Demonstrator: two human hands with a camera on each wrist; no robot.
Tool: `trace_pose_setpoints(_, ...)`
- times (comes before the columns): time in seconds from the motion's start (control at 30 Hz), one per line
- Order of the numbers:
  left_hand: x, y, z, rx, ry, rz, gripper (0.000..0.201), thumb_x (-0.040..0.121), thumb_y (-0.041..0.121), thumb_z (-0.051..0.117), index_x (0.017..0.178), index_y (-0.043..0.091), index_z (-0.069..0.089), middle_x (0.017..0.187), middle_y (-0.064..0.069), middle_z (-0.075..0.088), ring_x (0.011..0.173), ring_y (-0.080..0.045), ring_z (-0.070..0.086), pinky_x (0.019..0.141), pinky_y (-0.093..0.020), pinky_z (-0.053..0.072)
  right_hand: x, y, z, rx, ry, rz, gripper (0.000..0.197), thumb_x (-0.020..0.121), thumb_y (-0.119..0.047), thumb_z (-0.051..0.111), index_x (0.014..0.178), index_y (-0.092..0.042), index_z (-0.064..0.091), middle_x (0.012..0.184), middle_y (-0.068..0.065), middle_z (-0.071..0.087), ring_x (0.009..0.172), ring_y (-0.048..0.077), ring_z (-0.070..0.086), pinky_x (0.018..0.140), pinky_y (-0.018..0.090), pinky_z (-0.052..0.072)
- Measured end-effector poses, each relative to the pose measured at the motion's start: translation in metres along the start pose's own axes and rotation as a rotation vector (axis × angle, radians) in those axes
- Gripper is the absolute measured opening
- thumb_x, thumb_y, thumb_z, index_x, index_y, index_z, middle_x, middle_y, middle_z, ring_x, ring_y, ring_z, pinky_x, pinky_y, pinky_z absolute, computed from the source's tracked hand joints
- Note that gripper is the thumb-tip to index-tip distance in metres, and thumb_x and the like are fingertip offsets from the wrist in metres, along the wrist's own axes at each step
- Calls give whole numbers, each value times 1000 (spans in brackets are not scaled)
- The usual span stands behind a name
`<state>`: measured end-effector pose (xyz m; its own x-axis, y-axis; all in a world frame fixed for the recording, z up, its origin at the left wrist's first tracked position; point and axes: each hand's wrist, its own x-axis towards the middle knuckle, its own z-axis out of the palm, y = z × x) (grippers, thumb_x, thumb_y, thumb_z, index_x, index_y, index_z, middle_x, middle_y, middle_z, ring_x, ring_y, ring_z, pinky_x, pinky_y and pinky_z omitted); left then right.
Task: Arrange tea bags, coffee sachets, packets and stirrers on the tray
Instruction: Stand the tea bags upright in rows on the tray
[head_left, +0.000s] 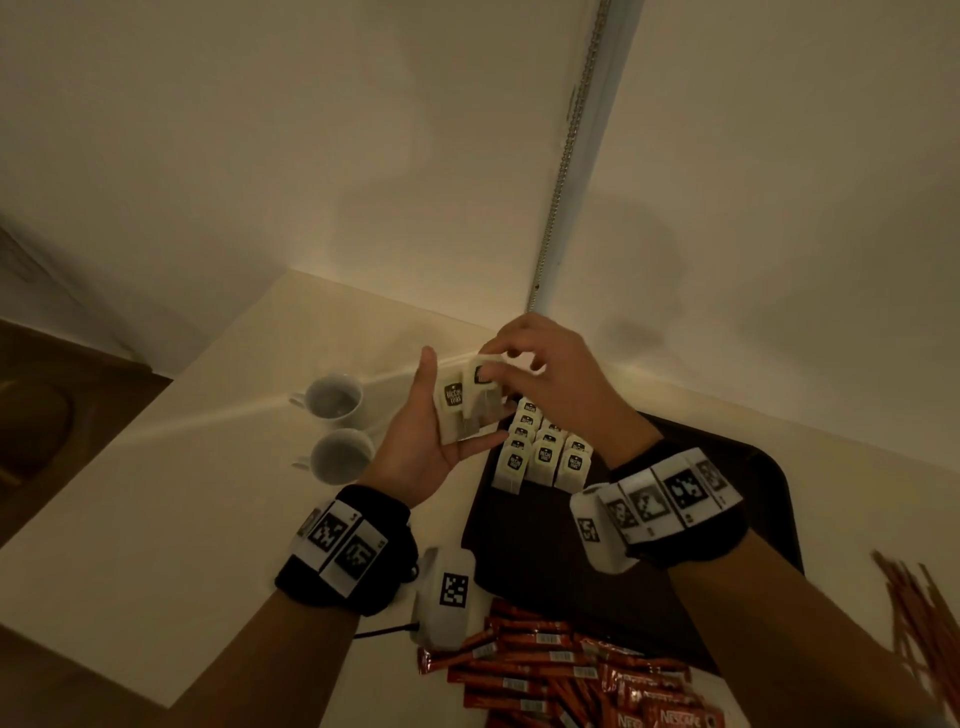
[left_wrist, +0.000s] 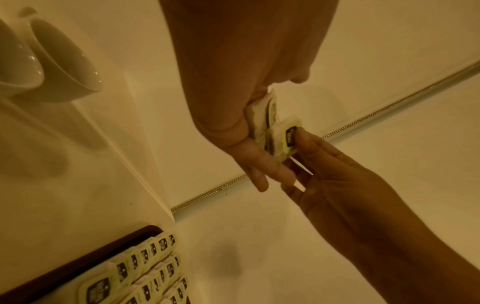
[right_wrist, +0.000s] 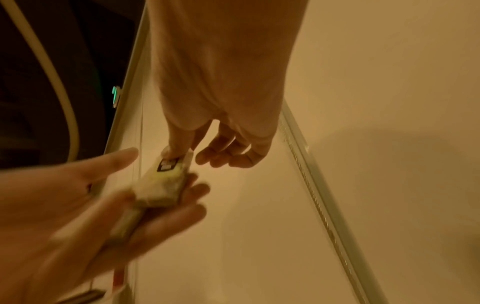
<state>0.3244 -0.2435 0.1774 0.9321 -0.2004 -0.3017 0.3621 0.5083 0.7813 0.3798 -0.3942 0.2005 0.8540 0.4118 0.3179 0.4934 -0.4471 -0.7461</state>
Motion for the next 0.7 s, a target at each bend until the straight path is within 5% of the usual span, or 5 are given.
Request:
trace_pose_setpoints(0.13, -3, 0, 8, 16, 37, 169, 43, 81, 39, 53, 117, 16, 58, 112, -3, 70, 104, -20, 67, 72, -25, 55, 5, -28, -28, 20, 48, -61, 12, 84, -19, 68, 94, -24, 71, 83, -10, 68, 73, 5, 59, 61, 14, 41)
trace_pose_setpoints(0.3, -6, 1, 21, -26, 40, 266, 14, 95, 20, 47, 99, 18, 61, 92, 3, 74, 91, -12, 70, 65, -20, 54, 10, -64, -49, -252, -56, -181, 17, 85, -28, 63, 94, -17, 72, 75, -5, 64, 63, 4, 53, 62, 10, 38)
trace_pose_setpoints(0.43, -10, -2, 26, -48, 1, 224, 25, 89, 33, 49, 97, 14, 62, 90, -1, 74, 85, -16, 70, 60, -19, 54, 14, -73, -50, -363, -108, -157, 16, 89, -27, 61, 101, -20, 69, 65, -18, 53, 59, -4, 50, 61, 7, 34)
trace_pose_setpoints(0.57, -17, -2, 31, -126, -98, 101, 55, 79, 54, 41, 109, 13, 61, 98, -5, 72, 84, -18, 70, 59, -20, 56, 13, -74, -47, -316, -83, -119, 20, 88, -19, 62, 108, -18, 64, 63, -15, 58, 58, -5, 54, 59, 5, 33)
trace_pose_setpoints(0.7, -22, -4, 29, -209, -110, 117, 29, 80, 34, 54, 100, 15, 61, 97, -3, 71, 85, -16, 70, 57, -17, 54, 12, -74, -46, -263, -75, -71, 20, 86, -14, 61, 106, -17, 64, 61, -13, 57, 57, -1, 53, 59, 8, 38)
